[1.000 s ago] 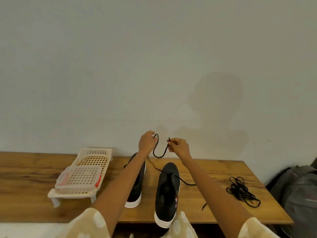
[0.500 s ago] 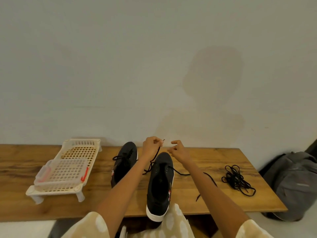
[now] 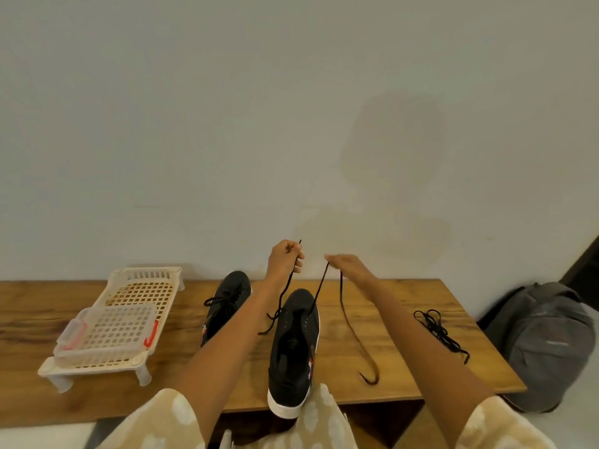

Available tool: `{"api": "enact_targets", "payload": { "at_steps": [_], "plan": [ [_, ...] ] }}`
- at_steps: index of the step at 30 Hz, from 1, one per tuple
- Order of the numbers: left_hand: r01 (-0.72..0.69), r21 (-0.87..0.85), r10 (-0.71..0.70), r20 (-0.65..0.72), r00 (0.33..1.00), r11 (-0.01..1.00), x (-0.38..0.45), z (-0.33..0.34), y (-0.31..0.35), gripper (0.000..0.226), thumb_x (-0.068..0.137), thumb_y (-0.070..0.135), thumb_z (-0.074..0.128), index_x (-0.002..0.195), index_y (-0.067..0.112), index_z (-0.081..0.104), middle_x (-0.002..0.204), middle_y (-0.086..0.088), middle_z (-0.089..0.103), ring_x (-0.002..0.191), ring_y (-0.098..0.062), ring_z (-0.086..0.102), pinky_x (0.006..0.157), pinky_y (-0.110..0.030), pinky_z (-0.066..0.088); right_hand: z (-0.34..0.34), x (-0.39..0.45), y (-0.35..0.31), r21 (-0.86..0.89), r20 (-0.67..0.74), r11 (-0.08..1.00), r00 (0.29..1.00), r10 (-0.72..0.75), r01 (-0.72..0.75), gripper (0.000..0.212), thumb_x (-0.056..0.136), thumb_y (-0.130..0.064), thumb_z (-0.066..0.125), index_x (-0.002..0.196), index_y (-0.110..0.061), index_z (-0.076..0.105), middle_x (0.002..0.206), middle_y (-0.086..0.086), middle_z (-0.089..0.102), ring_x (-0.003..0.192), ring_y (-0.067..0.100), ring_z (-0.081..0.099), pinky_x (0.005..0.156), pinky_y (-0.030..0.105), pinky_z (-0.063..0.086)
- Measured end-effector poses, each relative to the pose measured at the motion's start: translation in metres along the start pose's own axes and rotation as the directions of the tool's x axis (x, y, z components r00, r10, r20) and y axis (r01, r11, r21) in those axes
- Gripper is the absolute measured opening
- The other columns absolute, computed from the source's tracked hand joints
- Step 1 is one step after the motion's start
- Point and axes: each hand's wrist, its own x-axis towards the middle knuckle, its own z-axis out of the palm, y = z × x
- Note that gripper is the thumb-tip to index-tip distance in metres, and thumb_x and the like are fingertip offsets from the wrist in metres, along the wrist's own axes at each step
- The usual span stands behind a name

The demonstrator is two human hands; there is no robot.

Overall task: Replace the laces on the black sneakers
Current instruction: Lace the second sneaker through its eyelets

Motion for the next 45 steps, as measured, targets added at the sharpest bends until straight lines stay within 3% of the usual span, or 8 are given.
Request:
{"api": "enact_targets", "payload": {
  "at_steps": [6, 12, 15, 20, 25, 32, 37, 45],
  "plan": [
    [-0.131, -0.101, 0.138, 0.067, 0.988, 0.986, -0.014, 0.011, 0.085, 0.012, 0.099, 0.013, 0.043, 0.098, 0.005, 0.052, 0.103, -0.008, 0.064, 0.087, -0.017, 0.061, 0.075, -0.027, 0.051, -0.049, -0.021, -0.118, 0.579, -0.018, 0.759, 0.935, -0.353, 0.298, 0.024, 0.097, -0.032, 0.05, 0.082, -0.015, 0.06, 0.097, 0.003, 0.068, 0.097, 0.017, 0.061, 0.097, 0.035, 0.044],
    [-0.233, -0.202, 0.241, 0.015, 0.97, 0.951, -0.02, 0.007, 0.159, 0.013, 0.099, 0.015, 0.044, 0.103, 0.006, 0.052, 0.095, -0.006, 0.063, 0.074, -0.014, 0.062, 0.065, -0.018, 0.052, -0.064, -0.047, -0.18, 0.767, -0.204, 0.473, 0.865, -0.459, 0.433, 0.03, 0.101, -0.03, 0.042, 0.1, -0.01, 0.064, 0.096, 0.003, 0.066, 0.085, 0.015, 0.064, 0.088, 0.032, 0.052],
    [-0.215, -0.319, 0.221, -0.017, 0.975, 0.923, -0.022, 0.001, 0.181, 0.013, 0.099, 0.016, 0.045, 0.105, 0.006, 0.052, 0.08, -0.006, 0.059, 0.055, -0.016, 0.053, 0.057, -0.025, 0.052, -0.06, -0.05, -0.179, 0.668, -0.194, 0.578, 0.86, -0.472, 0.468, 0.025, 0.1, -0.022, 0.043, 0.112, -0.009, 0.062, 0.098, 0.003, 0.065, 0.073, 0.012, 0.061, 0.071, 0.026, 0.051],
    [-0.207, -0.467, 0.213, -0.039, 0.976, 0.86, -0.032, -0.001, 0.201, 0.01, 0.099, 0.015, 0.047, 0.092, 0.011, 0.053, 0.075, -0.004, 0.06, 0.051, -0.012, 0.049, 0.054, -0.024, 0.047, -0.041, -0.05, -0.158, 0.137, 0.017, 0.901, 0.908, -0.418, 0.412, 0.032, 0.092, -0.005, 0.051, 0.122, -0.01, 0.058, 0.089, -0.001, 0.063, 0.073, 0.011, 0.058, 0.062, 0.021, 0.047],
    [-0.301, -0.403, 0.323, -0.014, 0.946, 0.864, -0.034, -0.005, 0.215, 0.012, 0.1, 0.017, 0.045, 0.103, 0.008, 0.053, 0.089, -0.002, 0.071, 0.066, -0.011, 0.063, 0.069, -0.02, 0.053, -0.029, -0.054, -0.154, 0.189, 0.165, 0.895, 0.886, -0.434, 0.403, 0.016, 0.094, -0.015, 0.057, 0.099, -0.004, 0.067, 0.081, 0.002, 0.068, 0.068, 0.01, 0.062, 0.07, 0.023, 0.053],
    [-0.237, -0.163, 0.248, 0.052, 0.967, 0.958, -0.029, -0.018, 0.168, 0.043, 0.099, 0.043, 0.039, 0.127, 0.012, 0.05, 0.124, 0.0, 0.055, 0.112, -0.015, 0.053, 0.096, -0.032, 0.04, -0.035, -0.05, -0.184, 0.466, -0.222, 0.703, 0.84, -0.495, 0.537, 0.015, 0.092, -0.013, 0.06, 0.099, -0.002, 0.069, 0.085, 0.009, 0.067, 0.07, 0.014, 0.064, 0.075, 0.024, 0.055],
    [-0.252, 0.047, 0.227, 0.306, 0.925, 0.967, -0.038, -0.02, 0.137, 0.03, 0.1, 0.03, 0.043, 0.11, 0.011, 0.064, 0.097, -0.002, 0.07, 0.083, -0.015, 0.066, 0.081, -0.028, 0.049, -0.048, -0.048, -0.206, 0.453, -0.295, 0.674, 0.811, -0.505, 0.584, 0.016, 0.09, -0.014, 0.064, 0.098, -0.001, 0.069, 0.084, 0.007, 0.069, 0.07, 0.014, 0.066, 0.075, 0.025, 0.055],
    [-0.227, -0.161, 0.241, 0.075, 0.968, 0.961, -0.032, -0.031, 0.147, 0.024, 0.1, 0.022, 0.046, 0.101, 0.007, 0.064, 0.084, -0.008, 0.072, 0.064, -0.021, 0.07, 0.064, -0.029, 0.058, -0.046, -0.041, -0.172, 0.388, -0.27, 0.751, 0.845, -0.462, 0.535, 0.02, 0.093, -0.002, 0.054, 0.109, -0.004, 0.066, 0.091, 0.006, 0.067, 0.078, 0.015, 0.064, 0.072, 0.021, 0.056]
  ]
}}
